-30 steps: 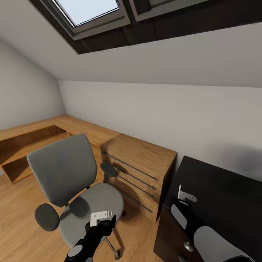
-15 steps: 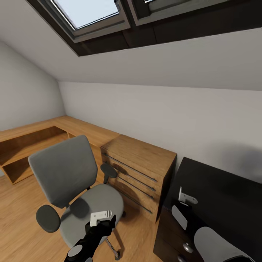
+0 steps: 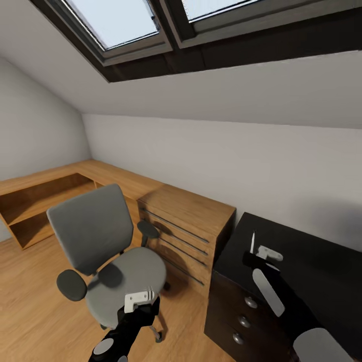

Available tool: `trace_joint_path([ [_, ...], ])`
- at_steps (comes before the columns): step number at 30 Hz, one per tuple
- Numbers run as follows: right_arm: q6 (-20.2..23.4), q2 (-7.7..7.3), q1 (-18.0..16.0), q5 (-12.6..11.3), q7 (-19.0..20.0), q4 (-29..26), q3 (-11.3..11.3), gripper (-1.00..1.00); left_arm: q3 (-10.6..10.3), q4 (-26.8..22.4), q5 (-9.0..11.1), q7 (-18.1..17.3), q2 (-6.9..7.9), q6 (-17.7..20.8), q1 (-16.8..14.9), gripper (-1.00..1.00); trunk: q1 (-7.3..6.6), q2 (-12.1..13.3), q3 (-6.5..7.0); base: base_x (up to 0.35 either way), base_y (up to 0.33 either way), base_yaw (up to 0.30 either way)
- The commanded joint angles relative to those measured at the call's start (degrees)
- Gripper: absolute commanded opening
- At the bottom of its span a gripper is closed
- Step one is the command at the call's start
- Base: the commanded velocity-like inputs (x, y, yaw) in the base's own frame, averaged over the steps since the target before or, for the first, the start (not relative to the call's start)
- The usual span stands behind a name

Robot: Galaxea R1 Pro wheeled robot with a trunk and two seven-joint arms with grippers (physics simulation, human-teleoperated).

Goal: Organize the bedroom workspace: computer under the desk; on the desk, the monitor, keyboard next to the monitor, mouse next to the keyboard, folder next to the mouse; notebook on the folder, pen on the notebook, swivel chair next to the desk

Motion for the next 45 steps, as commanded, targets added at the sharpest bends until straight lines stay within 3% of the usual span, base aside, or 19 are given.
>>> trace_joint_path([
  [1,0.3,-0.49,0.6,-1.2,-0.8,-1.8,0.2,-1.0,-0.1,-0.1,0.6,0.5,0.0,0.2,0.0,1.0,-0.25,0.4,0.12,-0.291,-0.147,0.0],
  [4,1.1,-1.49,2.5,-4.1,-3.4,-8.1,0.1,-1.0,0.0,-0.1,0.6,0.5,0.02,0.2,0.0,1.0,-0.91,1.6,0.66,-0.178,-0.092,0.0],
  [5,3.3,-2.06,5.0,-7.5,-8.5,-15.9,0.1,-1.0,0.1,-0.1,0.6,0.5,0.0,0.2,0.0,1.0,-1.13,2.0,0.84,-0.027,-0.014,0.0],
  [11,4.0,-2.14,6.1,-8.3,-10.1,-18.5,0.1,-1.0,0.1,-0.1,0.6,0.5,0.0,0.2,0.0,1.0,-2.45,4.4,1.92,-0.013,-0.007,0.0],
  [13,3.7,-2.07,6.7,-8.5,-11.9,-19.2,0.0,-1.0,0.2,-0.1,0.6,0.5,0.08,0.2,0.0,1.0,-2.45,4.4,1.92,0.0,0.0,-0.04],
  [32,3.5,-1.61,6.7,-8.6,-14.5,-19.3,-1.4,-1.0,0.3,-0.1,0.6,0.5,0.17,0.1,0.0,1.0,-2.45,4.4,1.9,-0.015,0.017,-0.079],
  [36,3.4,-1.63,6.7,-8.6,-14.5,-19.0,-3.3,-1.0,0.3,-0.1,0.6,0.5,0.17,0.1,0.0,1.0,-2.45,4.4,1.9,-0.016,0.012,-0.247],
  [37,3.3,-1.63,6.7,-8.6,-14.5,-18.4,-5.5,-1.0,0.3,-0.1,0.6,0.5,0.17,0.1,0.0,1.0,-2.45,4.4,1.9,-0.002,0.002,-0.263],
  [45,3.0,-1.56,6.7,-8.7,-14.2,-15.6,-12.2,-1.0,0.3,-0.1,0.6,0.5,0.17,0.1,0.0,1.0,-2.45,4.4,1.9,-0.001,0.001,-0.266],
])
